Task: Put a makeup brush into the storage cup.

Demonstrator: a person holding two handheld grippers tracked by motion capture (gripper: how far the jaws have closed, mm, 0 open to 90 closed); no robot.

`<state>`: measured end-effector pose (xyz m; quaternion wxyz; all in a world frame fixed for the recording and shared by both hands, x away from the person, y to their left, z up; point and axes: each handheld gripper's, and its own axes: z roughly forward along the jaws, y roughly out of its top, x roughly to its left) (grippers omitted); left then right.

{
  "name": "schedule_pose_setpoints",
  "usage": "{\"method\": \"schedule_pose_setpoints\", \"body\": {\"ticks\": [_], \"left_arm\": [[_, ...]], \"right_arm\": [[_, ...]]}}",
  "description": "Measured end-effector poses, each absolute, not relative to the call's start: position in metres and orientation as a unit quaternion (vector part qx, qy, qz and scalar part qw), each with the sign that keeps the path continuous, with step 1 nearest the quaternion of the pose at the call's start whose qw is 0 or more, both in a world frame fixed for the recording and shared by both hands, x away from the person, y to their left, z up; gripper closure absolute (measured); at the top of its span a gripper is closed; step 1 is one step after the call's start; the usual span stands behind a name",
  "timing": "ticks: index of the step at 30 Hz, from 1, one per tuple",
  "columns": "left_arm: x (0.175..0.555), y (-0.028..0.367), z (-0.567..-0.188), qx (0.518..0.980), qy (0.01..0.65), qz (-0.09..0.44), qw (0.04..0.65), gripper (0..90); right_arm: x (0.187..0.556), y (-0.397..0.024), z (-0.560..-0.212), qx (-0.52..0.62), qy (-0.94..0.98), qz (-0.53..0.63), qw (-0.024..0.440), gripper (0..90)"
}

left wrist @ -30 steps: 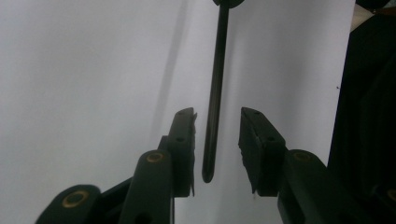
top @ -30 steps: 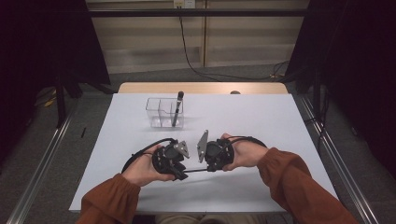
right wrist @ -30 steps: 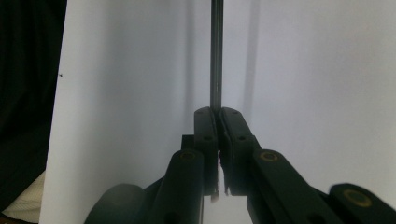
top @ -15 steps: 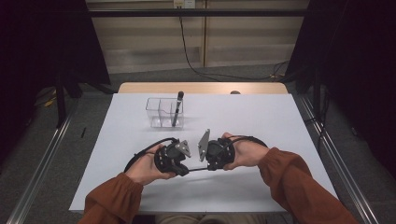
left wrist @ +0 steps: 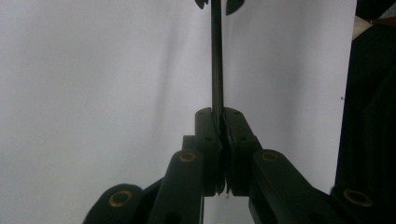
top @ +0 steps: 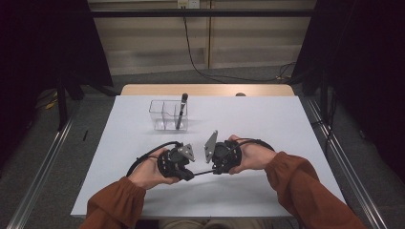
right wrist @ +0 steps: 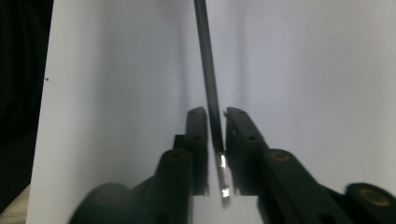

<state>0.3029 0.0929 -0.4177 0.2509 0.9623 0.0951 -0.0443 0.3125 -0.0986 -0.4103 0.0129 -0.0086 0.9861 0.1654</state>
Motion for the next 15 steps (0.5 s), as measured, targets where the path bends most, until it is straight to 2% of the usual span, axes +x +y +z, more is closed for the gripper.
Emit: {"method": "schedule_pose_setpoints", "body": {"ticks": [1,3,5,10,15], "left_arm": [[0.303,0.093,-0.418,0.962,0.093,-0.043,0.252,85.7],[0.302,0.094,-0.419,0.961,0.099,-0.047,0.253,85.8],[0.304,0.096,-0.419,0.960,0.098,-0.054,0.256,85.7],[0.304,0.099,-0.420,0.957,0.109,-0.057,0.263,85.7],[0.303,0.102,-0.420,0.954,0.120,-0.053,0.269,85.7]], "right_arm": [[0.313,-0.099,-0.411,-0.008,0.986,0.168,0.015,75.7],[0.314,-0.101,-0.411,-0.003,0.985,0.174,0.016,69.1],[0.314,-0.103,-0.411,0.004,0.984,0.177,0.015,68.1],[0.314,-0.106,-0.413,0.017,0.982,0.189,0.020,48.1],[0.316,-0.110,-0.414,0.036,0.978,0.204,0.024,32.1]]}}
